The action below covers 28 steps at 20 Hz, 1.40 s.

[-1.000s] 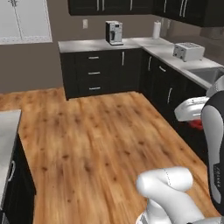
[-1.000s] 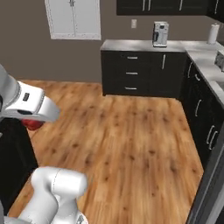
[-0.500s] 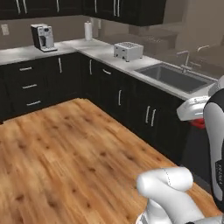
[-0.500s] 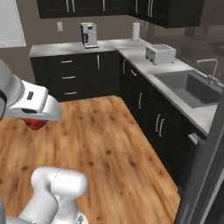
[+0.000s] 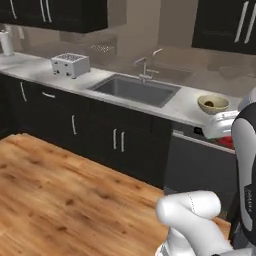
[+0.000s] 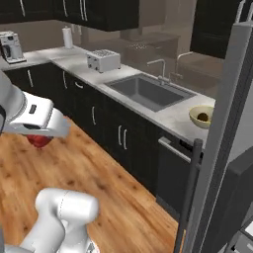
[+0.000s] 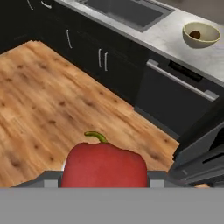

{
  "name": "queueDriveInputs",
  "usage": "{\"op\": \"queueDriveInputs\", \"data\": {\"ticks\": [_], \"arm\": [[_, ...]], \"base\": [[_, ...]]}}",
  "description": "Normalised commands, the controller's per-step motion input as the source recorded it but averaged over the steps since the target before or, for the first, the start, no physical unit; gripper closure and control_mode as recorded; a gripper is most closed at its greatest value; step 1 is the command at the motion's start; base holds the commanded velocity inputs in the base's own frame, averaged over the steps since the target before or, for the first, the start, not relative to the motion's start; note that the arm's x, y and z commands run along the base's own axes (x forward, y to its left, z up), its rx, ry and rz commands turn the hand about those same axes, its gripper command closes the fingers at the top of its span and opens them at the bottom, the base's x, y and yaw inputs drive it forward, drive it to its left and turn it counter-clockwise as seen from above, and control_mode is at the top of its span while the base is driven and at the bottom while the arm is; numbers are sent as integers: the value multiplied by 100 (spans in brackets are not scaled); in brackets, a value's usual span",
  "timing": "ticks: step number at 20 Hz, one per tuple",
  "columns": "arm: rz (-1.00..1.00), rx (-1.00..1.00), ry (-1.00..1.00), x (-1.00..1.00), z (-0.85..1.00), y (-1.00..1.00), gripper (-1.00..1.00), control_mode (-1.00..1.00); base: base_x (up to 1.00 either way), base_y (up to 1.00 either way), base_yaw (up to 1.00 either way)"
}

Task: Take the bell pepper, bell pepper, and orange from the freezer and place them in the bowl on the counter.

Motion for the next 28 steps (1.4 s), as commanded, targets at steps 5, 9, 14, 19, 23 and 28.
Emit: {"op": "queueDriveInputs", "data": {"ticks": [5,9,14,19,23,28], "arm": [[0,0,0,0,0,0,100,100],[0,0,0,0,0,0,100,100],[0,0,0,0,0,0,100,100],[0,0,0,0,0,0,100,100],[0,0,0,0,0,0,100,100],[0,0,0,0,0,0,100,100]], "base": [[80,0,-58],[82,0,-58],[74,9,-59],[52,17,-55],[21,25,-36],[17,58,-13]]}}
